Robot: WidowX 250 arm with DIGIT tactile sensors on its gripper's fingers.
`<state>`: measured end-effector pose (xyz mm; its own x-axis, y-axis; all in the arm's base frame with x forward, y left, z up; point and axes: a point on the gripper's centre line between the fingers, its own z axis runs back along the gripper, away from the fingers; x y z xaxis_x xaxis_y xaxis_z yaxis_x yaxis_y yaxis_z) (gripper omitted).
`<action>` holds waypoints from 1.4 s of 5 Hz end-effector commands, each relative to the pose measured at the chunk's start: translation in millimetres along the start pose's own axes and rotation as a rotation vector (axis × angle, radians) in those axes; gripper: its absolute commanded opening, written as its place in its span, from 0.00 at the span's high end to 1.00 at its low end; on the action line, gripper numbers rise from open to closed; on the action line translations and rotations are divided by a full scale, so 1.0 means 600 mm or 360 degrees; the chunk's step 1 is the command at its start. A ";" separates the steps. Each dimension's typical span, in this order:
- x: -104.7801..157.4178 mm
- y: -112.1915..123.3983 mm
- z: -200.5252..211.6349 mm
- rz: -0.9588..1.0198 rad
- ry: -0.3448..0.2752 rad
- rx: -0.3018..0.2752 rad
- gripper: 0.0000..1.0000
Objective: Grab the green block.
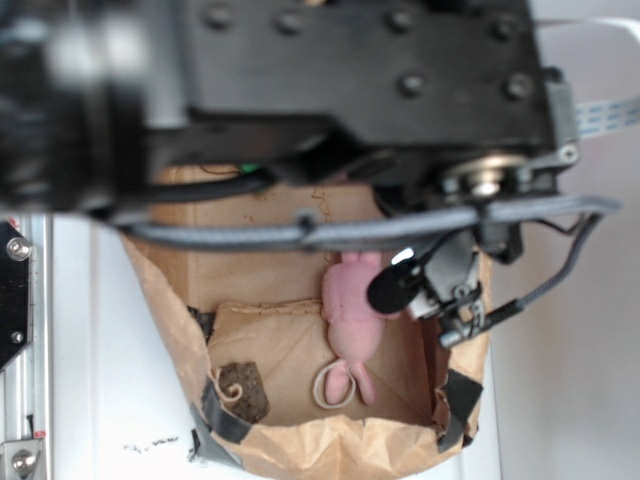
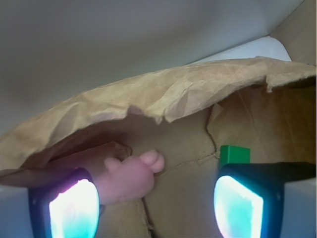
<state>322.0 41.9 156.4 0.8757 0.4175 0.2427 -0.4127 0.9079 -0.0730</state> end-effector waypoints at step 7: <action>-0.036 0.148 -0.045 0.0367 0.0127 -0.0081 0.00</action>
<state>276.6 100.2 94.1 0.8121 0.5800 0.0640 -0.5664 0.8098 -0.1527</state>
